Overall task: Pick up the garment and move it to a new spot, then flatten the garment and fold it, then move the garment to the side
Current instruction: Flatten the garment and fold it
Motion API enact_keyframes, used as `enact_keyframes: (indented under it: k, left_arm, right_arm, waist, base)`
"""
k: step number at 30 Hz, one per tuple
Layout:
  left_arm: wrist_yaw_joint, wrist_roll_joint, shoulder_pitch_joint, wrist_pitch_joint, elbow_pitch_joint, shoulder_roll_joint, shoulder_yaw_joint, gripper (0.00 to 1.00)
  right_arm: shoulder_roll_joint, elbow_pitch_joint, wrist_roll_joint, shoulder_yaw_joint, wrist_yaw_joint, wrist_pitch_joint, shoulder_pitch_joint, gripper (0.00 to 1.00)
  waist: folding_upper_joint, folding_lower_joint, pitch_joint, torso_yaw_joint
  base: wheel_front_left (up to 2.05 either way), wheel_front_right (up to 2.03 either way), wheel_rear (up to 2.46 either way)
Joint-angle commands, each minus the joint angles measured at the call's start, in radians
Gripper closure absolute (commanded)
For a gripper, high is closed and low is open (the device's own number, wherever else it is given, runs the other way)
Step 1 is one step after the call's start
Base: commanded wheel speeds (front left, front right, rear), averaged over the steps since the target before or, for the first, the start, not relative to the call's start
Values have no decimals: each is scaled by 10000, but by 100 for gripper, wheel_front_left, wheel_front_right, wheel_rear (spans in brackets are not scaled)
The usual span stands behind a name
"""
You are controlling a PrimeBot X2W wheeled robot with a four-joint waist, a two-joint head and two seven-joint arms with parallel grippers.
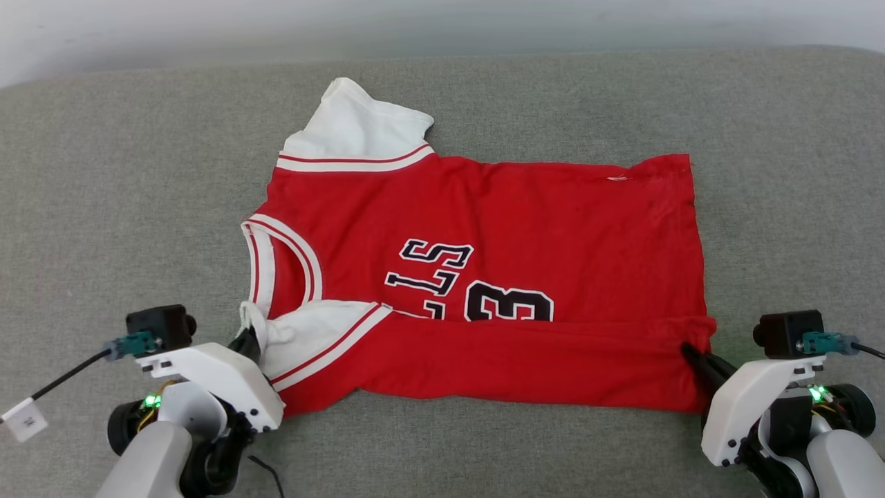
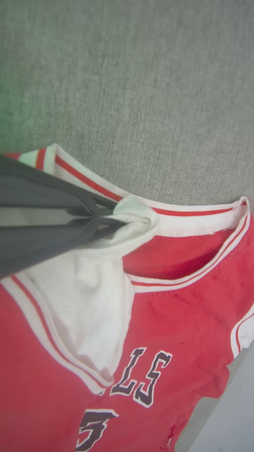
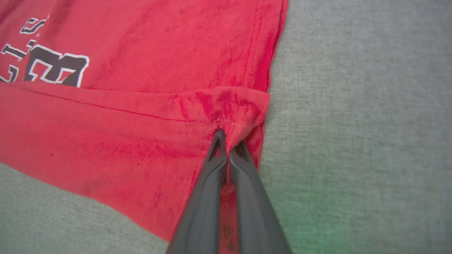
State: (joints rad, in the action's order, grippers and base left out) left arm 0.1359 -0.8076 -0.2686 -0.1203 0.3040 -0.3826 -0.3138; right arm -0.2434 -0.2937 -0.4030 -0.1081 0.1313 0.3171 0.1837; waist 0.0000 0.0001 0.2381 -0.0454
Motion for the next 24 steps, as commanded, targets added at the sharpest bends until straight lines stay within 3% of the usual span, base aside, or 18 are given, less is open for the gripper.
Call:
enact_keyframes:
  k: [1, 5, 11, 15, 19, 24]
  left_arm:
    - [-137, -50, -246, -8, 268, 67, -29, 0]
    - [-215, -199, -206, 279, 653, 114, 157, 0]
    - [-135, -300, 115, 201, 417, -313, 418, 0]
    - [-59, -275, 278, -194, 5, -720, 419, 0]
    - [108, -174, 448, -1003, -823, -1351, 297, 0]
    - [572, -468, 880, -3293, -2160, -2443, 57, 0]
  right_arm:
    - [-57, -226, -48, -132, -11, -214, 173, 0]
    - [-147, -256, -100, -288, -9, -1066, 207, 0]
    - [-170, 377, -36, -203, -9, -2881, -122, 0]
    - [-127, 849, 70, -126, -9, -3462, -293, 0]
    - [-13, 1548, 228, 39, -9, -3932, -520, 0]
    - [257, 2718, 593, 497, -9, -3940, -933, 0]
  waist:
    - [0, -1, -18, 9]
    - [0, -1, -230, -21]
    - [0, -1, -765, -62]
    - [0, -1, -1001, -100]
    - [0, -1, -1230, -192]
    - [0, -1, -1296, -370]
  base:
    - [0, 0, 0]
    - [0, 0, 0]
    - [0, 0, 0]
    - [0, 0, 0]
    - [0, 0, 0]
    - [0, 0, 0]
